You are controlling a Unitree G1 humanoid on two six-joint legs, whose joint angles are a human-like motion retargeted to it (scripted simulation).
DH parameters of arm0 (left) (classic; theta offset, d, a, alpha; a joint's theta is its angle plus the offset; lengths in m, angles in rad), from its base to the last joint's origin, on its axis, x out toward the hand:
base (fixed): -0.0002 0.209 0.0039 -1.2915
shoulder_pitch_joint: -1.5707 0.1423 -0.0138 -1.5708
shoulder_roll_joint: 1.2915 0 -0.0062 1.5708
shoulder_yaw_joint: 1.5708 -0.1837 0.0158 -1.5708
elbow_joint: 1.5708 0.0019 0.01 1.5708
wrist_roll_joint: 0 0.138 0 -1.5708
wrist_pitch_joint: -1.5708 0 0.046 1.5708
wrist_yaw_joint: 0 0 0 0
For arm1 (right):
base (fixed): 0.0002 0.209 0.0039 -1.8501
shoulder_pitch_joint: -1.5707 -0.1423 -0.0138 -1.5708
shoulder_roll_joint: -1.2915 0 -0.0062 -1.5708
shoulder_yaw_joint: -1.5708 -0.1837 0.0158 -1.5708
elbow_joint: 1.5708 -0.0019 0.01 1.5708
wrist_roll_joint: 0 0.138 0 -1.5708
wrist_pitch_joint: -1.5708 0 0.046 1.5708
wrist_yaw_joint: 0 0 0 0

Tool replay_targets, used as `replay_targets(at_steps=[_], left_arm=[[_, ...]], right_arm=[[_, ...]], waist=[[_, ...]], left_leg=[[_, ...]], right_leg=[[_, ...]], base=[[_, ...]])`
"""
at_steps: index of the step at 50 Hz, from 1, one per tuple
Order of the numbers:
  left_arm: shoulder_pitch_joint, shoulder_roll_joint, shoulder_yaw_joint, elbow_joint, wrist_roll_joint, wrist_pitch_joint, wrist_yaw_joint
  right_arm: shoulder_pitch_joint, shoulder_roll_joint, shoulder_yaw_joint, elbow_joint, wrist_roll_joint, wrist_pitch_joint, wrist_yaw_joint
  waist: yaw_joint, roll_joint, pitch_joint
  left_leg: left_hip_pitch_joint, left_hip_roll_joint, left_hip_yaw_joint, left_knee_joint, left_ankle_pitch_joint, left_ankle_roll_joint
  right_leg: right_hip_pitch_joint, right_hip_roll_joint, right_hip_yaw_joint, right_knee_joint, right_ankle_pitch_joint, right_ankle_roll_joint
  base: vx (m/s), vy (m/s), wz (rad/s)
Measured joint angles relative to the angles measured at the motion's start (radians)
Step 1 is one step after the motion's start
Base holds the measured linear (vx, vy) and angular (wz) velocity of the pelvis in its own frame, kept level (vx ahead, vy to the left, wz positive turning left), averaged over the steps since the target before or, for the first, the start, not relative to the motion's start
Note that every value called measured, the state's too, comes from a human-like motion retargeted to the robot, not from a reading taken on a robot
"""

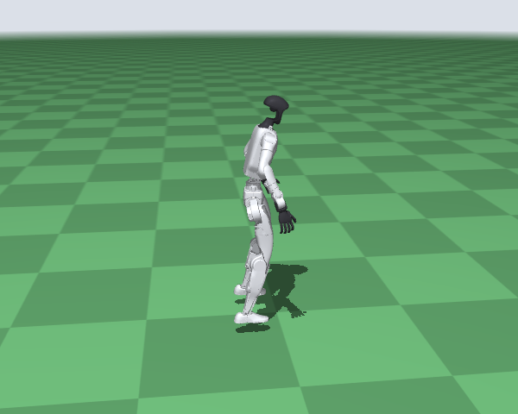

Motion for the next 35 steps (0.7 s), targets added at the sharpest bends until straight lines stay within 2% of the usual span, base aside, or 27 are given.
replay_targets(at_steps=[1,2,3,4,5,7,8,13,15,18,22,25,28,30,35], left_arm=[[-0.028,0.004,0.013,0.021,-0.01,0.019,0.016],[-0.057,0.002,0.024,0.049,-0.022,0.039,0.032],[-0.086,-0.011,0.031,0.09,-0.039,0.059,0.048],[-0.123,-0.039,0.029,0.148,-0.06,0.074,0.067],[-0.165,-0.075,0.023,0.214,-0.082,0.085,0.086],[-0.184,-0.163,-0.001,0.304,-0.092,0.07,0.113],[-0.179,-0.191,-0.004,0.318,-0.081,0.065,0.118],[-0.074,-0.255,-0.034,0.224,0.014,0.021,0.04],[-0.035,-0.264,-0.055,0.177,0.007,0.004,-0.006],[-0.025,-0.263,-0.094,0.149,-0.031,-0.015,-0.043],[-0.133,-0.261,-0.151,0.298,0.001,-0.007,-0.022],[-0.255,-0.295,-0.16,0.536,0.133,0.061,-0.001],[-0.341,-0.332,-0.154,0.685,0.244,0.133,0.001],[-0.363,-0.337,-0.173,0.681,0.252,0.14,0.019],[-0.352,-0.281,-0.242,0.48,0.225,0.058,0.033]], right_arm=[[-0.047,0.024,0.01,0.023,0.029,-0.006,-0.055],[-0.091,0.05,0.019,0.05,0.051,-0.012,-0.111],[-0.131,0.081,0.027,0.084,0.059,-0.014,-0.171],[-0.166,0.118,0.032,0.124,0.06,-0.018,-0.236],[-0.198,0.158,0.036,0.167,0.059,-0.023,-0.304],[-0.15,0.205,0.011,0.173,0.034,-0.043,-0.361],[-0.113,0.222,-0.007,0.151,0.023,-0.054,-0.359],[0.072,0.247,-0.093,0.08,0.009,-0.092,-0.202],[0.104,0.244,-0.11,0.104,0.025,-0.079,-0.128],[0.094,0.241,-0.107,0.174,0.039,-0.051,-0.065],[-0.013,0.276,-0.059,0.356,0.001,-0.048,-0.171],[-0.101,0.311,-0.026,0.489,-0.094,-0.029,-0.264],[-0.134,0.308,0.004,0.484,-0.151,-0.009,-0.253],[-0.142,0.292,0.025,0.429,-0.141,-0.017,-0.228],[-0.17,0.283,0.062,0.353,-0.134,-0.047,-0.242]], waist=[[0.006,0.012,0.054],[0.014,0.029,0.104],[0.028,0.054,0.142],[0.036,0.074,0.165],[0.041,0.093,0.179],[-0.009,0.023,0.154],[-0.025,0.011,0.127],[-0.038,0.03,-0.093],[-0.033,0.049,-0.154],[-0.03,0.051,-0.2],[-0.017,0.01,-0.213],[-0.004,0.003,-0.207],[-0.011,0.023,-0.195],[-0.024,0.033,-0.185],[-0.034,0.028,-0.166]], left_leg=[[-0.055,0.046,-0.001,0.196,-0.167,0.079],[-0.106,0.101,-0.007,0.374,-0.3,0.131],[-0.149,0.171,-0.021,0.515,-0.363,0.131],[-0.18,0.201,-0.022,0.603,-0.396,0.131],[-0.205,0.211,-0.017,0.663,-0.414,0.131],[-0.152,0.05,0.034,0.517,-0.318,0.12],[-0.117,0.023,0.037,0.421,-0.259,0.086],[0.014,0.01,0.051,-0.124,0.095,-0.091],[0.058,0.028,0.065,-0.276,0.173,-0.158],[0.086,0.036,0.078,-0.365,0.175,-0.211],[0.093,0.009,0.108,-0.376,0.124,-0.182],[0.094,0.006,0.131,-0.351,0.099,-0.174],[0.079,0.019,0.131,-0.305,0.097,-0.191],[0.063,0.023,0.124,-0.272,0.081,-0.188],[0.06,0.026,0.135,-0.249,0.022,-0.17]], right_leg=[[-0.033,0.06,0.002,0.153,-0.166,-0.106],[-0.068,0.124,0.003,0.297,-0.297,-0.2],[-0.106,0.196,0.003,0.421,-0.358,-0.267],[-0.136,0.231,0.001,0.493,-0.377,-0.286],[-0.16,0.246,-0.003,0.539,-0.376,-0.281],[-0.129,0.078,0.012,0.474,-0.341,-0.169],[-0.094,0.043,0.008,0.389,-0.295,-0.131],[-0.022,-0.011,-0.084,-0.048,0.064,0.019],[-0.016,-0.008,-0.155,-0.135,0.147,0.069],[-0.002,-0.015,-0.235,-0.199,0.141,0.115],[-0.003,-0.04,-0.231,-0.206,0.041,0.112],[-0.005,-0.041,-0.197,-0.195,0.01,0.086],[0.008,-0.034,-0.197,-0.202,0.01,0.09],[0.014,-0.032,-0.204,-0.207,0.007,0.099],[0.003,-0.029,-0.195,-0.185,-0.027,0.102]], base=[[-0.34,-0.31,-0.41],[-0.32,-0.49,-0.8],[-0.25,-0.29,-0.89],[-0.17,0.01,-0.84],[-0.07,0.39,-0.05],[0.04,0.47,0.75],[0.13,0.23,0.67],[0.09,0.05,0.14],[0.01,0.02,-0.2],[-0.02,0.0,-0.12],[-0.09,-0.01,-0.29],[-0.1,0.02,-0.38],[-0.1,0.02,-0.08],[-0.09,0.0,0.12],[-0.08,-0.02,-0.04]])
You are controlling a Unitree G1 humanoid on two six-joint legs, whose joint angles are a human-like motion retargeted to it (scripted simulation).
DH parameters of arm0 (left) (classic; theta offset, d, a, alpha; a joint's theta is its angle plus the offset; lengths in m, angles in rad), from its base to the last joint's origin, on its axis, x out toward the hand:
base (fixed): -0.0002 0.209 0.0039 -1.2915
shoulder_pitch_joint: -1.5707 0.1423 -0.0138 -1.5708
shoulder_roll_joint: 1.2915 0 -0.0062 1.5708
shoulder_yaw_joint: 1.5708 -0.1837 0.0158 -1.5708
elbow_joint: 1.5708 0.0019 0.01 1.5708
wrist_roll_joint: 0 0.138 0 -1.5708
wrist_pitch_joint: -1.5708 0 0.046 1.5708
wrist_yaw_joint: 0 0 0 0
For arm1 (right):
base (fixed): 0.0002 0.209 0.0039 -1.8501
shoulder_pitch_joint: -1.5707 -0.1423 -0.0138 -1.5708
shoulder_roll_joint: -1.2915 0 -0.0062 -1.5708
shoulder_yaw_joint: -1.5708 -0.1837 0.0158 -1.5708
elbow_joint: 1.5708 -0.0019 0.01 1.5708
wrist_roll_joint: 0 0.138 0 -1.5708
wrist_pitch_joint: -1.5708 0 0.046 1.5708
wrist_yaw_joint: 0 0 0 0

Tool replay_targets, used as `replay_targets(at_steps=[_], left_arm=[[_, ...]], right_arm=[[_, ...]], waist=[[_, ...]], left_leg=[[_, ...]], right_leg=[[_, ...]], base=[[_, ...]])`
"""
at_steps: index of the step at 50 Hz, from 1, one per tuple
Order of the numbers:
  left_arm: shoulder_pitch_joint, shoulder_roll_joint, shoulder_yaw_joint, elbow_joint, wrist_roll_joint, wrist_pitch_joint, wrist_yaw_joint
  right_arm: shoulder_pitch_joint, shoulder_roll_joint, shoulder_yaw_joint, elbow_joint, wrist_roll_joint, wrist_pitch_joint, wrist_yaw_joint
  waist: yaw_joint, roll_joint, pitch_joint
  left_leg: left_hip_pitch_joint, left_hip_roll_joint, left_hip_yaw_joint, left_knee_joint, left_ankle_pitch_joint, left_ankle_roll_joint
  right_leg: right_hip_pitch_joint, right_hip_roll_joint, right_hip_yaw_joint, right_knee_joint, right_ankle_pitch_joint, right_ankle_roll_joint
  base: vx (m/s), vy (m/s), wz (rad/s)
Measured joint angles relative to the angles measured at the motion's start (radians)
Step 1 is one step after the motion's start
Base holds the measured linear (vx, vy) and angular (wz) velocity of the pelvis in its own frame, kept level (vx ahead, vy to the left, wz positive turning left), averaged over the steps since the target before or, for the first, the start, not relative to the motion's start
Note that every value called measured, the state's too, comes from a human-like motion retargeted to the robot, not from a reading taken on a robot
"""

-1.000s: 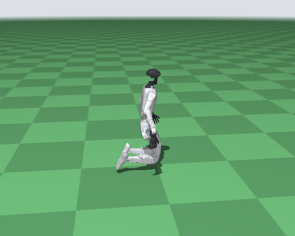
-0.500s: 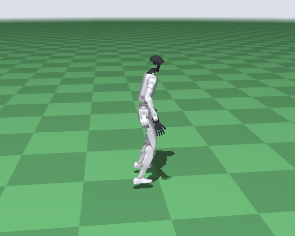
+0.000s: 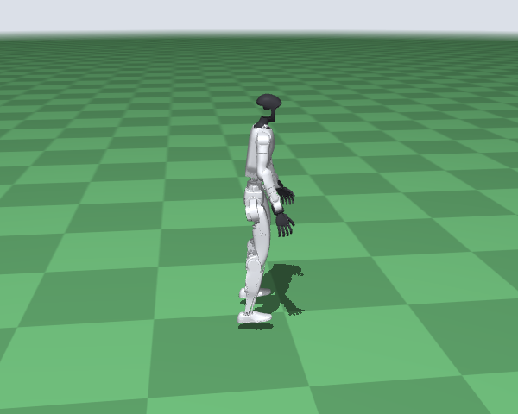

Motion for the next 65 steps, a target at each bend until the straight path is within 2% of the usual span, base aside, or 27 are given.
replay_targets(at_steps=[5,7,10,12,14,17,20,25,27,30,33,35,37,40,42,45,48,50,52,55,57,58,60,62,63,64,65], left_arm=[[0.019,0.115,-0.093,-0.23,0.104,-0.004,-0.035],[0.043,0.215,-0.158,-0.394,0.142,0.013,-0.085],[0.117,0.401,-0.221,-0.691,0.144,0.033,-0.218],[0.207,0.498,-0.209,-0.873,0.064,0.047,-0.312],[0.318,0.541,-0.175,-1.007,-0.071,0.07,-0.37],[0.471,0.513,-0.119,-1.1,-0.297,0.1,-0.357],[0.558,0.431,-0.081,-1.1,-0.436,0.092,-0.264],[0.587,0.351,-0.052,-1.086,-0.49,0.033,-0.191],[0.599,0.351,-0.041,-1.113,-0.512,0.012,-0.214],[0.645,0.359,-0.017,-1.178,-0.572,0.002,-0.295],[0.672,0.365,-0.008,-1.222,-0.604,0.013,-0.385],[0.657,0.381,-0.013,-1.213,-0.57,0.018,-0.428],[0.607,0.411,-0.028,-1.165,-0.479,0.016,-0.466],[0.508,0.469,-0.043,-1.067,-0.294,0.012,-0.519],[0.431,0.496,-0.038,-1.016,-0.191,0.023,-0.536],[0.317,0.514,-0.008,-0.963,-0.107,0.059,-0.512],[0.184,0.496,0.013,-0.889,-0.113,0.09,-0.419],[0.082,0.459,0.003,-0.791,-0.139,0.108,-0.328],[-0.046,0.41,-0.025,-0.64,-0.177,0.105,-0.203],[-0.119,0.374,-0.093,-0.465,-0.235,0.06,-0.019],[-0.038,0.383,-0.141,-0.447,-0.255,0.012,0.045],[0.03,0.391,-0.15,-0.461,-0.25,-0.003,0.051],[0.197,0.394,-0.128,-0.495,-0.235,-0.03,0.021],[0.379,0.354,-0.056,-0.485,-0.233,-0.064,-0.069],[0.461,0.325,-0.009,-0.46,-0.234,-0.077,-0.133],[0.509,0.286,0.036,-0.429,-0.256,-0.074,-0.18],[0.54,0.243,0.081,-0.394,-0.288,-0.064,-0.218]], right_arm=[[0.032,-0.043,0.051,-0.12,-0.06,0.006,-0.003],[0.091,-0.129,0.079,-0.298,-0.037,0.024,0.101],[0.226,-0.298,0.07,-0.643,0.063,0.077,0.366],[0.335,-0.383,0.026,-0.854,0.155,0.118,0.509],[0.434,-0.426,-0.013,-1.009,0.226,0.144,0.559],[0.527,-0.419,-0.038,-1.126,0.269,0.149,0.494],[0.553,-0.359,-0.041,-1.131,0.275,0.133,0.369],[0.539,-0.284,-0.032,-1.086,0.316,0.104,0.284],[0.558,-0.281,-0.033,-1.1,0.345,0.103,0.302],[0.634,-0.288,-0.056,-1.158,0.389,0.128,0.383],[0.696,-0.304,-0.095,-1.208,0.396,0.155,0.489],[0.693,-0.32,-0.101,-1.209,0.389,0.166,0.545],[0.651,-0.35,-0.079,-1.17,0.396,0.175,0.599],[0.564,-0.41,-0.022,-1.079,0.43,0.197,0.692],[0.506,-0.466,0.0,-1.031,0.434,0.226,0.776],[0.431,-0.548,0.004,-0.993,0.382,0.269,0.904],[0.358,-0.61,0.018,-0.952,0.271,0.286,0.954],[0.281,-0.632,0.067,-0.874,0.162,0.278,0.93],[0.139,-0.616,0.153,-0.726,0.039,0.233,0.806],[-0.005,-0.551,0.25,-0.543,-0.072,0.135,0.443],[0.038,-0.515,0.219,-0.549,-0.073,0.062,0.178],[0.096,-0.502,0.174,-0.589,-0.068,0.037,0.107],[0.257,-0.466,0.052,-0.686,-0.042,0.007,0.062],[0.416,-0.403,-0.052,-0.725,0.021,-0.009,0.121],[0.48,-0.363,-0.086,-0.715,0.049,-0.009,0.176],[0.509,-0.329,-0.109,-0.679,0.067,0.003,0.225],[0.521,-0.296,-0.127,-0.63,0.08,0.021,0.27]], waist=[[0.007,0.001,0.009],[0.005,0.002,0.012],[-0.002,0.001,0.014],[-0.005,0.0,0.017],[-0.005,-0.002,0.023],[-0.005,-0.005,0.029],[-0.012,-0.009,0.023],[-0.002,-0.013,0.021],[0.016,-0.007,0.043],[0.044,0.013,0.106],[0.034,0.025,0.161],[0.034,0.033,0.17],[0.038,0.032,0.145],[0.048,0.031,0.116],[0.037,0.027,0.143],[0.009,0.034,0.251],[-0.03,0.031,0.375],[-0.056,0.042,0.386],[-0.082,0.054,0.382],[-0.106,0.056,0.325],[-0.101,0.044,0.247],[-0.094,0.033,0.212],[-0.069,-0.004,0.152],[-0.035,-0.026,0.078],[-0.018,-0.017,0.033],[-0.005,-0.012,0.0],[0.005,-0.011,-0.028]], left_leg=[[-0.006,0.003,-0.006,0.0,-0.016,-0.006],[-0.016,0.003,-0.015,-0.002,-0.004,0.0],[-0.027,0.0,-0.026,-0.011,0.012,-0.001],[-0.027,0.0,-0.027,-0.021,0.019,-0.008],[-0.025,0.0,-0.026,-0.029,0.03,-0.014],[-0.027,0.001,-0.026,-0.036,0.053,-0.017],[-0.031,-0.001,-0.031,-0.05,0.077,-0.02],[0.029,-0.005,-0.03,-0.171,0.163,-0.068],[0.08,0.001,-0.018,-0.217,0.197,-0.115],[0.165,0.014,-0.005,-0.235,0.247,-0.217],[0.206,-0.031,-0.022,-0.235,0.309,-0.222],[0.205,-0.027,-0.022,-0.235,0.329,-0.222],[0.159,-0.002,-0.017,-0.216,0.314,-0.222],[0.084,0.055,0.007,-0.161,0.228,-0.222],[0.032,0.045,0.011,-0.097,0.147,-0.152],[-0.08,0.05,-0.025,0.131,0.005,-0.014],[-0.291,0.045,-0.081,0.57,-0.186,0.096],[-0.483,0.042,-0.121,0.837,-0.286,0.151],[-0.663,0.032,-0.154,1.015,-0.329,0.198],[-0.805,0.027,-0.177,1.095,-0.316,0.232],[-0.76,0.036,-0.161,0.967,-0.256,0.229],[-0.685,0.039,-0.142,0.844,-0.206,0.219],[-0.433,0.031,-0.088,0.452,0.009,0.16],[-0.133,0.027,-0.084,-0.053,0.415,-0.008],[-0.044,0.064,-0.122,-0.189,0.566,-0.138],[0.011,0.074,-0.164,-0.229,0.652,-0.197],[0.048,0.07,-0.208,-0.22,0.705,-0.222]], right_leg=[[-0.002,0.003,-0.01,0.001,-0.025,0.007],[-0.005,0.001,-0.021,-0.003,-0.021,0.012],[-0.011,-0.004,-0.039,-0.006,-0.014,0.021],[-0.013,-0.005,-0.045,-0.006,-0.011,0.028],[-0.016,-0.005,-0.045,-0.005,-0.007,0.031],[-0.019,-0.004,-0.043,-0.007,0.002,0.03],[-0.023,-0.006,-0.045,-0.016,0.015,0.03],[-0.006,-0.004,-0.031,-0.055,0.062,0.053],[0.025,0.003,-0.018,-0.077,0.097,0.072],[0.112,0.015,0.005,-0.122,0.181,0.109],[0.175,-0.004,-0.011,-0.142,0.258,0.13],[0.179,0.007,-0.013,-0.149,0.285,0.13],[0.139,0.022,-0.004,-0.149,0.278,0.13],[0.066,0.052,0.029,-0.13,0.222,0.13],[0.015,0.041,0.067,-0.074,0.15,0.117],[-0.085,0.075,0.15,0.162,-0.002,0.033],[-0.223,0.111,0.184,0.525,-0.201,-0.011],[-0.376,0.127,0.158,0.755,-0.32,-0.049],[-0.541,0.127,0.126,0.939,-0.379,-0.088],[-0.674,0.122,0.101,1.025,-0.376,-0.101],[-0.636,0.115,0.092,0.894,-0.309,-0.083],[-0.573,0.107,0.092,0.777,-0.247,-0.069],[-0.362,0.076,0.109,0.428,-0.022,-0.028],[-0.129,0.055,0.132,0.025,0.346,0.056],[-0.057,0.086,0.13,-0.092,0.508,0.112],[-0.006,0.111,0.131,-0.145,0.618,0.13],[0.035,0.131,0.134,-0.165,0.703,0.13]], base=[[-0.01,-0.01,0.02],[-0.01,-0.02,0.28],[0.02,-0.02,0.27],[0.02,-0.01,0.09],[0.03,-0.01,-0.01],[0.05,-0.03,-0.02],[0.05,-0.03,0.08],[0.07,-0.04,-0.08],[0.1,-0.05,-0.35],[0.13,-0.03,-0.3],[0.08,0.09,0.16],[0.01,-0.04,0.0],[-0.02,-0.13,-0.08],[-0.09,-0.13,-0.29],[-0.2,0.04,-0.12],[-0.29,-0.03,0.17],[-0.31,-0.04,0.57],[-0.25,-0.02,0.75],[-0.19,-0.01,0.7],[0.01,-0.04,0.34],[0.29,-0.07,-0.13],[0.47,-0.09,-0.34],[0.62,-0.1,-0.47],[0.69,-0.19,-0.55],[0.62,-0.33,-0.42],[0.57,-0.36,-0.22],[0.44,-0.19,0.01]])
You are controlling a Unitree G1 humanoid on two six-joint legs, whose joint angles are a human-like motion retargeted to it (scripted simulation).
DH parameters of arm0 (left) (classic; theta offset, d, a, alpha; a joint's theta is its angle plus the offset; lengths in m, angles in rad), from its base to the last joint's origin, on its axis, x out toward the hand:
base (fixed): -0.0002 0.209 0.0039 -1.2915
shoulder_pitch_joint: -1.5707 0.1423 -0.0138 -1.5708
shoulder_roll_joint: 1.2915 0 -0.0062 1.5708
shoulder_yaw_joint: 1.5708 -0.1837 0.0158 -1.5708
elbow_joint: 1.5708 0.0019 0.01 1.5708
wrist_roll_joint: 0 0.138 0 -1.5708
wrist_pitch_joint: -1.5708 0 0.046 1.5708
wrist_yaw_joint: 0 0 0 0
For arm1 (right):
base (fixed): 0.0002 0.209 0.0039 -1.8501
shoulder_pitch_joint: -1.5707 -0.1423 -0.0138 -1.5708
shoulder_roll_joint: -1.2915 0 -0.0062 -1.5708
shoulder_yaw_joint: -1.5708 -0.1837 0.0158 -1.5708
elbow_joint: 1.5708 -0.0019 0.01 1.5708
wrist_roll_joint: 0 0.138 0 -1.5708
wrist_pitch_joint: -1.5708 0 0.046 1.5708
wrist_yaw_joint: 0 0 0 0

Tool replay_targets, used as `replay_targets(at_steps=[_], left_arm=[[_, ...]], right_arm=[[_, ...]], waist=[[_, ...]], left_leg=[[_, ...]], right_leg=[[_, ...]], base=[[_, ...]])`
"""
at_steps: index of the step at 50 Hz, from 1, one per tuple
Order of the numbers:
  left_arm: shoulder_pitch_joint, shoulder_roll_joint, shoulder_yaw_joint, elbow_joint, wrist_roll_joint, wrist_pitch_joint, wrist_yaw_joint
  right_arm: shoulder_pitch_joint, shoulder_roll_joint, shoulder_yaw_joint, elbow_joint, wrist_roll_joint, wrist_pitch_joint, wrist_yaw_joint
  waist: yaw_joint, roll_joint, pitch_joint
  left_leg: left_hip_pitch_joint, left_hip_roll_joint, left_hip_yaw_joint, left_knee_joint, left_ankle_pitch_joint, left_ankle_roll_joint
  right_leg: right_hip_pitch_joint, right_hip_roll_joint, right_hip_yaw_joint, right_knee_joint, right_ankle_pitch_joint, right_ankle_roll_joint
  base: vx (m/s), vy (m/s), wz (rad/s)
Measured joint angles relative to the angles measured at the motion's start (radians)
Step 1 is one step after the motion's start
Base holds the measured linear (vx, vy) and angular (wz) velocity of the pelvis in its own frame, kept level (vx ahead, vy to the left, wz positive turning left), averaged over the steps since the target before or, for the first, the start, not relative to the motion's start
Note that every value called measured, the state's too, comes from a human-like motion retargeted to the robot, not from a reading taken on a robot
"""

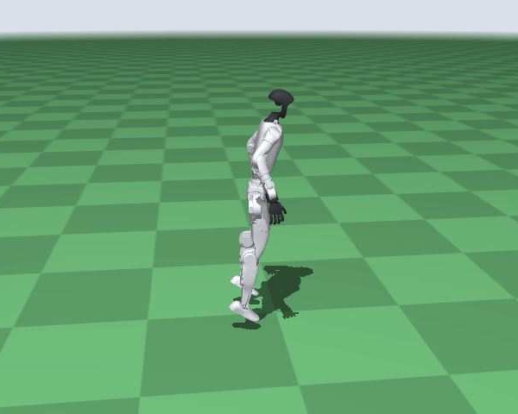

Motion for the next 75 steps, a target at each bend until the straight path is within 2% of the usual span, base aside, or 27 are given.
replay_targets(at_steps=[2,3,5,7,10,12,14,15,17,20,22,23,24,27,28,30,34,40,43,45,49,52,59,65,70,73,75], left_arm=[[0.044,-0.08,0.067,0.053,-0.081,0.053,0.002],[0.056,-0.115,0.084,0.067,-0.104,0.091,0.007],[0.048,-0.14,0.095,0.096,-0.107,0.166,0.013],[0.01,-0.145,0.079,0.144,-0.084,0.201,0.04],[-0.003,-0.132,0.06,0.219,-0.047,0.224,0.043],[-0.008,-0.121,0.063,0.269,-0.027,0.232,0.024],[-0.011,-0.111,0.071,0.305,-0.021,0.221,0.005],[-0.008,-0.105,0.074,0.315,-0.023,0.21,-0.002],[0.036,-0.09,0.078,0.282,-0.041,0.169,-0.002],[0.085,-0.049,0.087,0.169,-0.046,0.091,0.006],[0.074,-0.015,0.112,0.096,-0.026,0.051,0.004],[0.064,0.001,0.129,0.067,-0.023,0.039,0.009],[0.035,0.013,0.153,0.045,-0.033,0.04,0.023],[-0.082,0.019,0.207,0.047,-0.093,0.067,0.098],[-0.115,0.011,0.21,0.067,-0.108,0.073,0.124],[-0.201,-0.019,0.186,0.122,-0.131,0.075,0.174],[-0.338,-0.093,0.088,0.193,-0.05,0.053,0.225],[-0.369,-0.176,0.064,0.131,0.098,0.073,0.191],[-0.364,-0.183,0.047,0.074,0.112,0.066,0.171],[-0.381,-0.179,0.038,0.048,0.128,0.062,0.174],[-0.447,-0.171,0.028,0.057,0.146,0.078,0.199],[-0.459,-0.162,0.014,0.063,0.145,0.097,0.184],[-0.361,-0.132,-0.022,0.045,0.215,0.096,0.115],[-0.294,-0.134,-0.008,0.095,0.199,0.107,0.154],[-0.182,-0.067,-0.06,-0.014,0.142,0.074,0.185],[-0.154,-0.034,-0.058,-0.062,0.139,0.048,0.155],[-0.171,-0.032,-0.042,-0.062,0.134,0.041,0.15]], right_arm=[[-0.007,0.038,0.002,0.112,-0.015,0.063,0.076],[-0.02,0.031,-0.004,0.153,-0.024,0.097,0.115],[-0.084,-0.002,-0.015,0.223,-0.024,0.14,0.154],[-0.191,-0.038,-0.01,0.296,0.0,0.151,0.129],[-0.327,-0.051,-0.006,0.4,0.016,0.149,0.073],[-0.407,-0.036,0.005,0.469,0.03,0.149,0.042],[-0.473,-0.014,0.033,0.532,0.039,0.152,0.017],[-0.498,-0.003,0.051,0.559,0.039,0.155,0.009],[-0.517,0.011,0.095,0.576,0.002,0.154,0.001],[-0.562,-0.003,0.163,0.542,-0.051,0.137,0.009],[-0.63,-0.031,0.185,0.505,-0.045,0.101,-0.012],[-0.66,-0.044,0.184,0.485,-0.036,0.084,-0.03],[-0.705,-0.054,0.179,0.471,-0.009,0.071,-0.067],[-0.815,-0.038,0.164,0.464,0.085,0.033,-0.226],[-0.825,-0.011,0.161,0.467,0.104,0.02,-0.278],[-0.826,0.058,0.159,0.469,0.133,-0.006,-0.386],[-0.685,0.187,0.119,0.405,0.126,-0.044,-0.43],[-0.45,0.288,0.042,0.385,0.171,-0.041,-0.317],[-0.384,0.307,0.011,0.38,0.168,-0.031,-0.287],[-0.361,0.313,-0.006,0.365,0.158,-0.036,-0.291],[-0.357,0.316,-0.022,0.347,0.172,-0.035,-0.324],[-0.329,0.304,-0.029,0.314,0.187,-0.018,-0.303],[-0.212,0.286,-0.061,0.276,0.25,-0.011,-0.205],[-0.224,0.277,-0.033,0.335,0.203,-0.013,-0.267],[-0.159,0.21,0.022,0.192,0.16,-0.036,-0.275],[-0.168,0.181,0.062,0.162,0.112,-0.033,-0.211],[-0.203,0.173,0.085,0.172,0.058,-0.024,-0.175]], waist=[[-0.004,-0.012,0.016],[-0.018,0.001,0.057],[-0.039,0.104,0.17],[-0.014,0.162,0.157],[0.004,0.158,0.101],[0.009,0.154,0.063],[0.013,0.146,0.036],[0.014,0.14,0.029],[0.02,0.115,0.073],[0.053,0.054,0.105],[0.082,0.035,0.091],[0.092,0.042,0.099],[0.095,0.046,0.133],[0.087,0.055,0.29],[0.086,0.067,0.331],[0.079,0.094,0.376],[0.036,0.052,0.331],[0.029,0.042,0.127],[-0.011,0.036,0.074],[-0.041,0.029,0.077],[-0.077,0.02,0.149],[-0.092,0.029,0.186],[-0.12,0.048,0.162],[-0.126,0.046,0.161],[-0.122,0.044,0.154],[-0.1,0.034,0.176],[-0.082,0.02,0.215]], left_leg=[[0.002,-0.065,0.002,0.34,-0.002,0.102],[-0.033,-0.08,0.076,0.64,-0.048,0.231],[-0.097,0.081,0.107,1.294,-0.198,0.397],[-0.261,0.101,0.012,1.781,-0.247,0.404],[-0.42,-0.01,0.001,2.115,-0.192,0.393],[-0.477,-0.019,-0.006,2.083,-0.213,0.366],[-0.471,-0.005,-0.009,1.9,-0.28,0.301],[-0.442,0.016,0.009,1.772,-0.323,0.278],[-0.259,0.034,0.096,1.4,-0.376,0.229],[-0.053,-0.054,0.147,0.738,-0.325,0.125],[-0.037,-0.096,0.106,0.394,-0.278,0.079],[-0.044,-0.092,0.094,0.332,-0.337,0.096],[-0.058,-0.092,0.097,0.354,-0.478,0.159],[-0.173,-0.085,0.117,0.761,-0.995,0.45],[-0.22,-0.049,0.111,0.917,-1.072,0.505],[-0.298,0.004,0.1,1.121,-1.138,0.524],[-0.232,-0.066,0.119,0.956,-1.02,0.442],[-0.036,-0.082,0.141,0.402,-0.718,0.307],[0.015,-0.076,0.15,0.253,-0.68,0.235],[0.03,-0.08,0.162,0.208,-0.679,0.22],[0.027,-0.095,0.204,0.211,-0.684,0.244],[0.01,-0.09,0.243,0.232,-0.68,0.224],[-0.015,-0.077,0.284,0.209,-0.663,0.183],[0.004,-0.077,0.293,0.168,-0.651,0.193],[-0.029,-0.069,0.281,0.169,-0.626,0.179],[-0.048,-0.059,0.283,0.163,-0.611,0.171],[-0.062,-0.06,0.282,0.183,-0.622,0.197]], right_leg=[[0.108,-0.031,0.137,0.094,0.063,-0.008],[0.156,-0.029,0.194,0.236,0.04,-0.032],[0.124,0.172,0.147,0.844,-0.113,-0.156],[-0.104,0.298,0.021,1.42,-0.151,-0.249],[-0.325,0.299,-0.12,1.88,-0.078,-0.393],[-0.377,0.298,-0.103,1.883,-0.096,-0.388],[-0.35,0.273,-0.005,1.688,-0.179,-0.304],[-0.303,0.237,0.057,1.538,-0.236,-0.243],[-0.109,0.079,0.09,1.096,-0.305,-0.205],[0.117,-0.125,0.056,0.34,-0.203,-0.116],[0.095,-0.161,0.016,0.104,-0.194,-0.073],[0.076,-0.15,-0.003,0.079,-0.277,-0.094],[0.047,-0.14,-0.011,0.137,-0.429,-0.143],[-0.108,-0.099,-0.007,0.635,-0.964,-0.325],[-0.154,-0.06,-0.014,0.789,-1.041,-0.378],[-0.224,-0.017,-0.042,0.967,-1.081,-0.411],[-0.159,-0.1,-0.049,0.827,-0.987,-0.316],[-0.014,-0.117,-0.044,0.334,-0.671,-0.199],[0.01,-0.119,-0.06,0.226,-0.634,-0.154],[0.014,-0.125,-0.062,0.197,-0.644,-0.142],[-0.011,-0.136,-0.017,0.203,-0.653,-0.147],[-0.034,-0.133,0.016,0.196,-0.634,-0.148],[-0.057,-0.129,0.029,0.13,-0.584,-0.116],[-0.057,-0.125,0.032,0.116,-0.57,-0.112],[-0.072,-0.124,0.012,0.098,-0.548,-0.086],[-0.092,-0.11,0.025,0.099,-0.558,-0.08],[-0.104,-0.1,0.062,0.121,-0.585,-0.095]], base=[[0.23,0.19,0.36],[0.09,0.39,0.68],[-0.02,0.1,0.58],[-0.13,-0.24,-0.21],[-0.13,-0.12,-0.24],[-0.04,0.04,0.09],[0.05,0.22,0.27],[0.1,0.31,0.28],[0.14,0.22,0.13],[0.06,0.05,0.0],[-0.18,0.0,-0.08],[-0.29,0.01,0.01],[-0.35,0.02,0.11],[-0.35,-0.04,0.15],[-0.25,-0.14,-0.04],[-0.13,0.01,0.02],[0.09,0.14,0.23],[0.09,0.07,-0.34],[-0.03,0.05,-0.22],[-0.1,0.04,-0.27],[-0.15,0.05,-0.58],[-0.1,0.05,-0.68],[-0.01,0.02,-0.22],[0.0,0.0,0.0],[0.0,0.0,0.0],[-0.06,-0.07,-0.04],[-0.15,-0.08,-0.05]])
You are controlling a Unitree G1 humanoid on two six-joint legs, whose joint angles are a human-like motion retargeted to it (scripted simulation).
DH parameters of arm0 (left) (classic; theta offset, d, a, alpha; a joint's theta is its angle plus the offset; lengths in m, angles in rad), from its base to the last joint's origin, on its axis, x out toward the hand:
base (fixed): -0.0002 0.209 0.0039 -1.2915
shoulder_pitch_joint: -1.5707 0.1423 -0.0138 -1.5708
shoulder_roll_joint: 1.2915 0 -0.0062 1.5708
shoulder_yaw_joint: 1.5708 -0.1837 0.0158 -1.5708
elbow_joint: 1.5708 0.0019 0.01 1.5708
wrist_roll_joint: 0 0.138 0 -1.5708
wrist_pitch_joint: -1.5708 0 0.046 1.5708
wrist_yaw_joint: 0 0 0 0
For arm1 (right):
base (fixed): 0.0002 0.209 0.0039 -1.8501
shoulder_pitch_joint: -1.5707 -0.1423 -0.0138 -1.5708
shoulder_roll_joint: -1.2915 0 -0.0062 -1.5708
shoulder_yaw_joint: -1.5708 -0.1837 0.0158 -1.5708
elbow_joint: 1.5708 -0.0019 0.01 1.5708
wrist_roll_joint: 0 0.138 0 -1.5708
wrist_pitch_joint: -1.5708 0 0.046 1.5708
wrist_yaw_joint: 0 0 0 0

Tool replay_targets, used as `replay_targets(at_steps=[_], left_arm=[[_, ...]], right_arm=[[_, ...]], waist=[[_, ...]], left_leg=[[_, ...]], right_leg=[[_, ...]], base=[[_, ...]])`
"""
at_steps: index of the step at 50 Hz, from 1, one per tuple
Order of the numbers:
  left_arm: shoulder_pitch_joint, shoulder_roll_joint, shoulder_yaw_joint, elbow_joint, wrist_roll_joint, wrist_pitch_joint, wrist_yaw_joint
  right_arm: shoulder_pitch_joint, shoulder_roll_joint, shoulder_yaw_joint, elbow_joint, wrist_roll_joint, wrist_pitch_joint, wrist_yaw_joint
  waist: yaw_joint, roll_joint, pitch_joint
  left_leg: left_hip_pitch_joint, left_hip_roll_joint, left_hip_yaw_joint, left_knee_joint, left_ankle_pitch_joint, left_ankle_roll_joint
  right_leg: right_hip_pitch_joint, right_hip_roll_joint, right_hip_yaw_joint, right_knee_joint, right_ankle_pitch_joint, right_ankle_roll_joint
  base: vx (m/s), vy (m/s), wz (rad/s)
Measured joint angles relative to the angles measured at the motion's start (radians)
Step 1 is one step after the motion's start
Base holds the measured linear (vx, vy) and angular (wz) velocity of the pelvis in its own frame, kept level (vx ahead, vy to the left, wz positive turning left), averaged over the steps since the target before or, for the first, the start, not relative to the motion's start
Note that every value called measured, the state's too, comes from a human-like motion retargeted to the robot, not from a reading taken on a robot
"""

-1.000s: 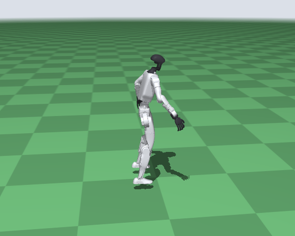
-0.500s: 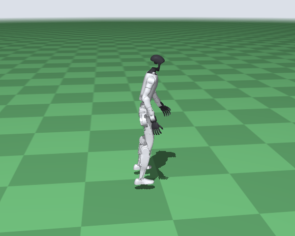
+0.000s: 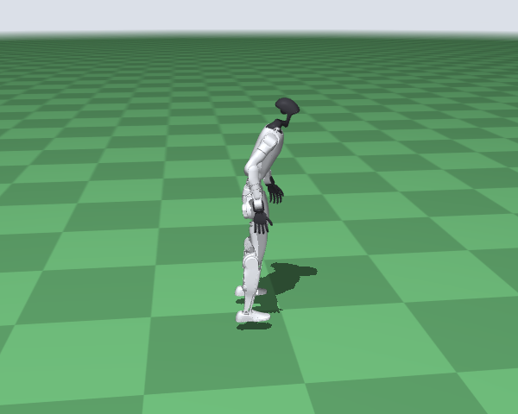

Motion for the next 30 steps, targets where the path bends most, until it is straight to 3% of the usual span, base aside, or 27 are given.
replay_targets(at_steps=[2,5,10,13,16,18,20,22,23,25,26,27,28,30], left_arm=[[-0.042,-0.013,0.025,0.016,-0.017,0.005,0.022],[-0.134,-0.052,0.066,0.053,-0.058,0.025,0.092],[-0.31,-0.161,0.075,0.248,-0.143,0.089,0.155],[-0.527,-0.2,0.037,0.484,-0.117,0.123,0.047],[-0.634,-0.155,-0.11,0.467,-0.069,0.08,0.058],[-0.63,-0.072,-0.222,0.296,-0.055,0.018,0.151],[-0.574,0.026,-0.272,0.08,-0.029,-0.037,0.213],[-0.481,0.093,-0.261,-0.075,-0.01,-0.077,0.204],[-0.428,0.11,-0.247,-0.117,-0.001,-0.095,0.182],[-0.311,0.115,-0.217,-0.132,0.04,-0.129,0.099],[-0.271,0.104,-0.189,-0.104,0.068,-0.13,0.053],[-0.232,0.088,-0.16,-0.076,0.09,-0.124,0.015],[-0.197,0.061,-0.127,-0.047,0.101,-0.108,-0.004],[-0.143,0.007,-0.059,-0.005,0.103,-0.044,-0.026]], right_arm=[[-0.046,-0.001,0.012,0.013,-0.051,0.007,0.008],[-0.117,0.004,0.016,0.02,-0.06,0.001,-0.036],[-0.252,0.056,0.044,0.185,0.074,0.006,-0.17],[-0.493,0.103,0.058,0.452,0.073,0.028,-0.187],[-0.63,0.064,0.126,0.431,0.071,-0.008,-0.244],[-0.631,-0.039,0.198,0.214,0.115,-0.046,-0.266],[-0.57,-0.176,0.227,-0.06,0.156,-0.061,-0.198],[-0.464,-0.292,0.199,-0.262,0.18,-0.054,-0.088],[-0.397,-0.331,0.175,-0.325,0.183,-0.051,-0.042],[-0.247,-0.366,0.119,-0.377,0.167,-0.048,0.04],[-0.187,-0.349,0.094,-0.351,0.136,-0.04,0.08],[-0.131,-0.33,0.074,-0.317,0.1,-0.028,0.116],[-0.084,-0.306,0.062,-0.266,0.054,-0.007,0.143],[-0.025,-0.268,0.05,-0.148,-0.03,0.056,0.22]], waist=[[0.009,-0.014,0.066],[0.0,-0.004,0.192],[-0.03,0.05,0.199],[-0.056,0.057,0.199],[-0.065,0.052,0.184],[-0.056,0.051,0.147],[-0.032,0.052,0.086],[0.004,0.041,0.003],[0.024,0.027,-0.049],[0.065,0.009,-0.163],[0.077,0.021,-0.203],[0.085,0.026,-0.236],[0.084,0.015,-0.257],[0.069,0.004,-0.243]], left_leg=[[-0.041,-0.007,-0.021,0.11,-0.067,0.064],[-0.192,0.007,-0.087,0.501,-0.282,0.175],[-0.563,0.03,-0.183,1.145,-0.526,0.304],[-0.698,0.021,-0.218,1.341,-0.58,0.31],[-0.717,0.005,-0.236,1.35,-0.57,0.308],[-0.672,0.0,-0.24,1.244,-0.517,0.305],[-0.559,0.008,-0.228,1.025,-0.418,0.293],[-0.37,0.011,-0.198,0.644,-0.187,0.246],[-0.258,0.004,-0.183,0.397,0.001,0.198],[-0.056,0.004,-0.189,-0.059,0.408,-0.006],[-0.01,0.043,-0.227,-0.114,0.491,-0.107],[0.027,0.06,-0.253,-0.129,0.555,-0.169],[0.047,0.03,-0.255,-0.064,0.578,-0.153],[0.012,-0.014,-0.171,0.353,0.532,0.01]], right_leg=[[-0.016,0.006,0.034,0.077,-0.062,-0.035],[-0.104,0.042,0.026,0.38,-0.25,-0.104],[-0.434,0.098,-0.043,1.023,-0.541,-0.187],[-0.553,0.085,-0.086,1.235,-0.612,-0.23],[-0.57,0.063,-0.117,1.263,-0.601,-0.249],[-0.524,0.051,-0.136,1.156,-0.545,-0.239],[-0.415,0.046,-0.152,0.93,-0.426,-0.211],[-0.247,0.036,-0.144,0.558,-0.159,-0.159],[-0.155,0.024,-0.126,0.335,0.032,-0.118],[-0.009,0.011,-0.068,-0.025,0.411,0.048],[0.034,0.054,-0.045,-0.071,0.503,0.076],[0.078,0.077,-0.007,-0.098,0.576,0.095],[0.125,0.061,0.059,-0.086,0.61,0.095],[0.214,0.05,0.181,0.103,0.594,0.032]], base=[[-0.2,-0.08,0.2],[-0.21,-0.05,0.57],[-0.11,-0.05,0.71],[-0.04,-0.06,0.7],[0.0,-0.06,0.45],[0.11,-0.05,0.14],[0.26,-0.05,-0.19],[0.39,-0.05,-0.4],[0.42,-0.05,-0.44],[0.39,-0.12,-0.37],[0.33,-0.28,-0.11],[0.26,-0.21,0.21],[0.19,0.05,0.45],[0.1,0.23,0.72]])
